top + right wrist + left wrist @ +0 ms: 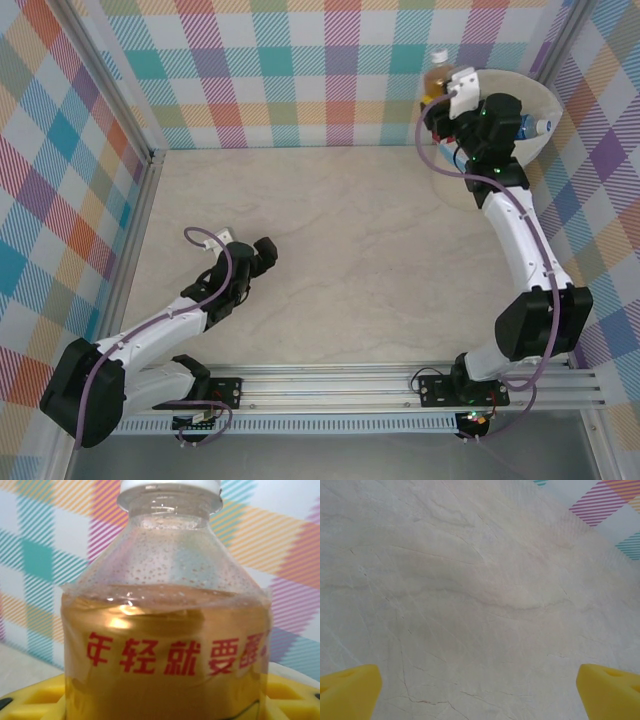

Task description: Put the plastic bottles in the bin

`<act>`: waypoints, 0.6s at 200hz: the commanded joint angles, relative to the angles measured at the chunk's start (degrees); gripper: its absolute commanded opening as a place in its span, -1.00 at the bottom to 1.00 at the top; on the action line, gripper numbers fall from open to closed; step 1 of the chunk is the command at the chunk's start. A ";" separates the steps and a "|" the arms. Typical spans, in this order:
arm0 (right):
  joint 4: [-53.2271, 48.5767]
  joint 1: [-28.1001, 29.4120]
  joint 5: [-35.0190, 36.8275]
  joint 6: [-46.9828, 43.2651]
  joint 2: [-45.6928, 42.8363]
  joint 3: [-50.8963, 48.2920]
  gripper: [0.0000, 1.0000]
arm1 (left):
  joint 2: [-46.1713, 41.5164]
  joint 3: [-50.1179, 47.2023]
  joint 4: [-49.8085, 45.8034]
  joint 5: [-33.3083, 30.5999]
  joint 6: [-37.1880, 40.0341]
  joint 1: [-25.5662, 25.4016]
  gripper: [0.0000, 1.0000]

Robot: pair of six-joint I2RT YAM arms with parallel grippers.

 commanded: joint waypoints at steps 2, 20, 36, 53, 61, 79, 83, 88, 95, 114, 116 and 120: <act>1.17 -2.11 7.24 9.43 1.69 5.80 0.04 | -0.57 0.78 -0.07 0.07 -1.02 0.92 1.00; -2.86 -3.72 8.89 12.93 5.45 11.08 0.06 | -0.77 0.49 -0.02 -0.17 -1.31 0.92 1.00; -7.45 -4.15 12.12 13.18 9.73 17.14 0.07 | -0.79 0.41 -0.09 -0.13 -1.44 0.92 1.00; -10.40 -4.35 17.48 14.15 13.83 22.14 0.12 | -1.08 0.15 -0.18 -0.11 -1.70 0.92 1.00; -10.81 -4.41 19.73 14.88 15.20 23.44 0.13 | -1.39 -0.10 -0.24 -0.25 -1.96 0.92 1.00; -9.91 -4.40 23.39 14.98 17.26 24.36 0.07 | -2.09 -0.95 -0.22 -0.82 -2.56 0.93 1.00; -9.55 -4.42 24.43 14.98 17.78 24.51 0.06 | -2.23 -1.07 -0.21 -0.93 -2.74 0.99 1.00; -9.28 -4.48 25.73 14.97 18.39 24.66 0.07 | -2.27 -1.17 -0.28 -1.07 -2.81 1.01 1.00; -9.33 -4.50 27.40 15.09 19.26 25.21 0.07 | -2.55 -1.26 -0.36 -1.10 -2.81 1.01 1.00; -10.76 -4.85 31.45 15.24 22.61 28.09 0.10 | -3.07 -1.27 -0.70 -1.19 -2.72 1.01 1.00; -11.09 -4.90 31.86 15.19 23.08 28.51 0.10 | -3.04 -1.27 -0.71 -1.19 -2.72 1.01 1.00; -11.93 -5.04 32.73 15.31 23.98 29.61 0.13 | -3.00 -1.26 -0.88 -1.23 -2.65 1.07 1.00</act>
